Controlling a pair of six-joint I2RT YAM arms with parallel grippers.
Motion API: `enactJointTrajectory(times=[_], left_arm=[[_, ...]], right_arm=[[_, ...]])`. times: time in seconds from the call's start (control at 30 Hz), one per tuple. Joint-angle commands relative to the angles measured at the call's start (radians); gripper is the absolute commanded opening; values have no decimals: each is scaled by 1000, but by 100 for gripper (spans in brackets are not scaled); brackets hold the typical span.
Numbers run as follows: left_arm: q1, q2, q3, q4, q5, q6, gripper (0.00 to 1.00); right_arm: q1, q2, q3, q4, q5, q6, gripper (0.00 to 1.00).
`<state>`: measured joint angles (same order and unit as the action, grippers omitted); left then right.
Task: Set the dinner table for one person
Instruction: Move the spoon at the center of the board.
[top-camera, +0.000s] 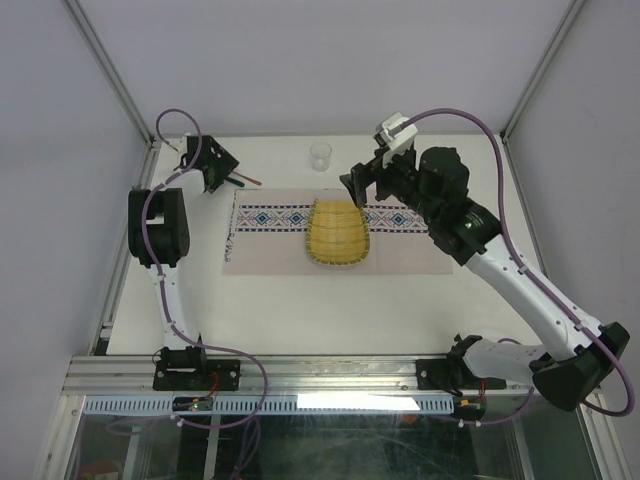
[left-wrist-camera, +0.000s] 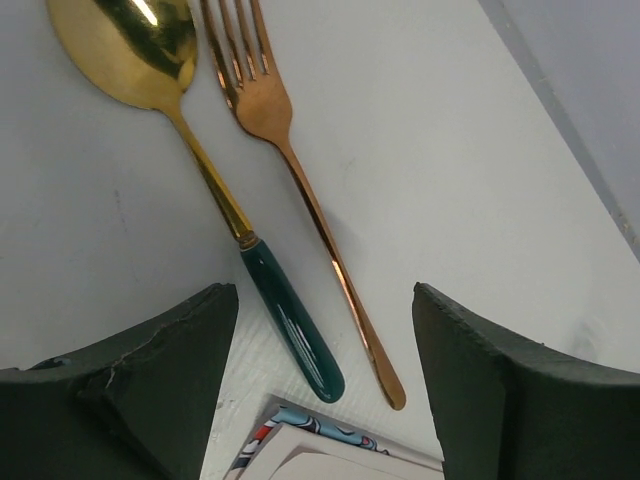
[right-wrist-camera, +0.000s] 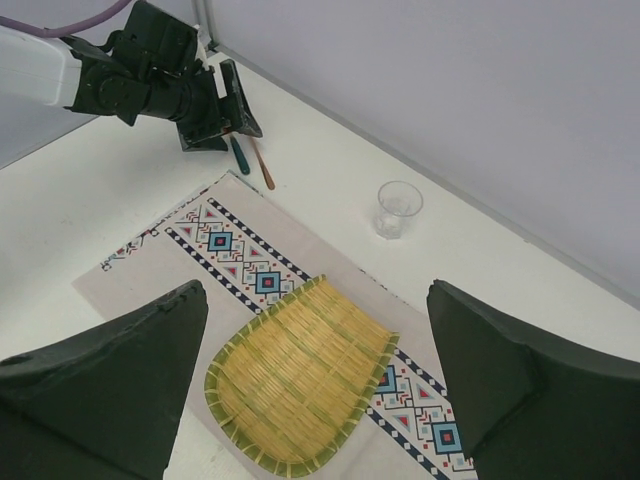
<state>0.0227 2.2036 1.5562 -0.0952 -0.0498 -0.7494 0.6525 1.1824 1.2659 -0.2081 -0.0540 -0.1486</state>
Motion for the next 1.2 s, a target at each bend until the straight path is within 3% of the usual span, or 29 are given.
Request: enactJointTrajectory(times=[0.0,0.2,0.5,1.17], left_arm=[[-1,26,45,-180,-97,39,73],[-3,63,110,-334,-155,15,71],[-17,115,157,-407,-166,-42,63],[-71,211,311,-646,-277,-58,62]], right_arm=[[1,-52,-11,43,69,-25,95],[1,-79,-50,57,67,-20,96],[1,-122,-100,69,80,-17,96],[1,-206,-130,87,115,-23,97]])
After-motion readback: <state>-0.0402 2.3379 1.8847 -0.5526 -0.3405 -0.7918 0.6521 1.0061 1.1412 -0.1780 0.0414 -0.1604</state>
